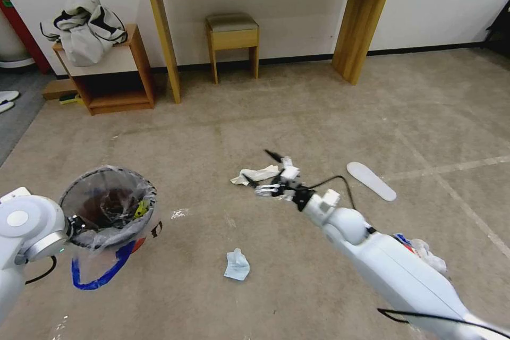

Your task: Pick up the trash bin and place the garbage on the floor into it.

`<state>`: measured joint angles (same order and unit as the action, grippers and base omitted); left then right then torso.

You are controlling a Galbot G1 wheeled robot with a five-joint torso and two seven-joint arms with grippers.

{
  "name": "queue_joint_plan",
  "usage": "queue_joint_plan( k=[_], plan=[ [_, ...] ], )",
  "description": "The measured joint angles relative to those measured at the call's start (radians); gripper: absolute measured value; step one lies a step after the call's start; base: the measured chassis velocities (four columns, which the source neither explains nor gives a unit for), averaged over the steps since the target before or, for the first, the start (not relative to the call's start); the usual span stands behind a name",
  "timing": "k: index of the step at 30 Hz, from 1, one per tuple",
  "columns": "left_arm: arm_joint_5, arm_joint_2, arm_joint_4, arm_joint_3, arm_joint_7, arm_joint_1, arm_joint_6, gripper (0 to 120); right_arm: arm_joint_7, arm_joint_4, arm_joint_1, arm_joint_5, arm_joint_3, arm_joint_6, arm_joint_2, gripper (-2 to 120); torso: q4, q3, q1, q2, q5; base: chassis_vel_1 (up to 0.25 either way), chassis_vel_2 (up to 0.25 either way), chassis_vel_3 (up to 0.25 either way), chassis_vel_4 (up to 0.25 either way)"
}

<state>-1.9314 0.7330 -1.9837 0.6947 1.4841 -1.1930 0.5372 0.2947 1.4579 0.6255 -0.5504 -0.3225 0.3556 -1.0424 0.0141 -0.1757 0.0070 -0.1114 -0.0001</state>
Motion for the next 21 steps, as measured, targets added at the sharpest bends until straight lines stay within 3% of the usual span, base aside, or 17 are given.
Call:
queue_joint_plan(
  k=[8,14,19,21],
  plan=[
    [0.026,0.023,0.006,-0.001,-0.002,-0.014,0.0,0,0.004,-0.04,-0.051,-0.141,-0.13,-0.072,-0.028,100,0.0,0.0,0.0,0.0,-0.0001,0.0,0.0,0.0,0.0],
    [0.042,0.027,0.011,-0.013,-0.008,-0.014,0.001,0,-0.007,-0.039,-0.084,-0.275,-0.271,-0.13,0.049,100,0.0003,0.0,0.0,0.0,0.0,0.0,0.0,0.0,0.0],
    [0.05,0.033,0.012,-0.029,-0.008,-0.005,-0.002,0,0.012,-0.045,-0.096,-0.273,-0.344,-0.134,0.083,100,0.0004,0.0,0.0,0.0,0.0001,0.0,0.0,0.0,0.0],
    [0.064,0.04,0.012,-0.038,-0.01,-0.009,-0.003,0,0.063,-0.066,-0.127,-0.234,-0.398,-0.133,0.109,100,0.0002,0.0,0.0,0.0,0.0001,0.0,0.0,0.0,0.0]
  ],
)
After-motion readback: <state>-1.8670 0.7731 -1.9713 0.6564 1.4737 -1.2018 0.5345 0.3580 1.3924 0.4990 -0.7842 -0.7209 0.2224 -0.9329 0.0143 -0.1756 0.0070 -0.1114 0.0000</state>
